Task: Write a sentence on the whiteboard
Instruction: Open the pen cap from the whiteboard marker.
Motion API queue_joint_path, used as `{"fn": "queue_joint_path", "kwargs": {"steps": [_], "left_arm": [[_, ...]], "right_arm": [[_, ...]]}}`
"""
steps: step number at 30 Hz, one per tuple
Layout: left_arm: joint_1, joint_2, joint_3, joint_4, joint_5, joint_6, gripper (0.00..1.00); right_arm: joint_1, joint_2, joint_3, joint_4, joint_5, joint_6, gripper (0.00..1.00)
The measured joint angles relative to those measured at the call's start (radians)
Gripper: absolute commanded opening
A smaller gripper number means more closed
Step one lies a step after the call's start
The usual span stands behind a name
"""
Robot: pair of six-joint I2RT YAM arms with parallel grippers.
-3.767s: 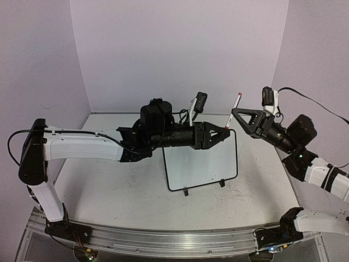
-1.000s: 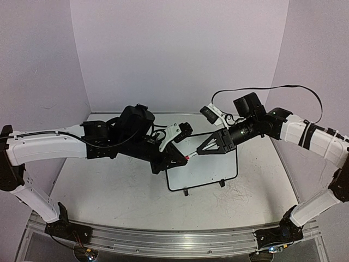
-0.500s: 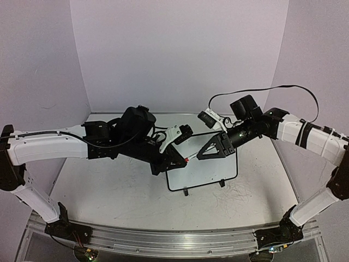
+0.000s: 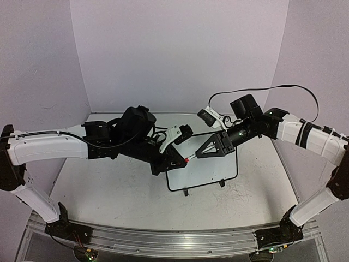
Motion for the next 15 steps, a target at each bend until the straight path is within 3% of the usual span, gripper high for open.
{"fn": "queue_joint_path", "kwargs": {"steps": [12,15], "left_arm": [[0.000,0.000,0.000,0.000,0.000,0.000,0.00],[0.000,0.000,0.000,-0.002,0.000,-0.001,0.00]], "right_arm": [[0.000,0.000,-0.004,0.040,-0.015,0.045,0.09],[0.000,0.000,-0.011,0.045,-0.018,0.042,0.08]]}}
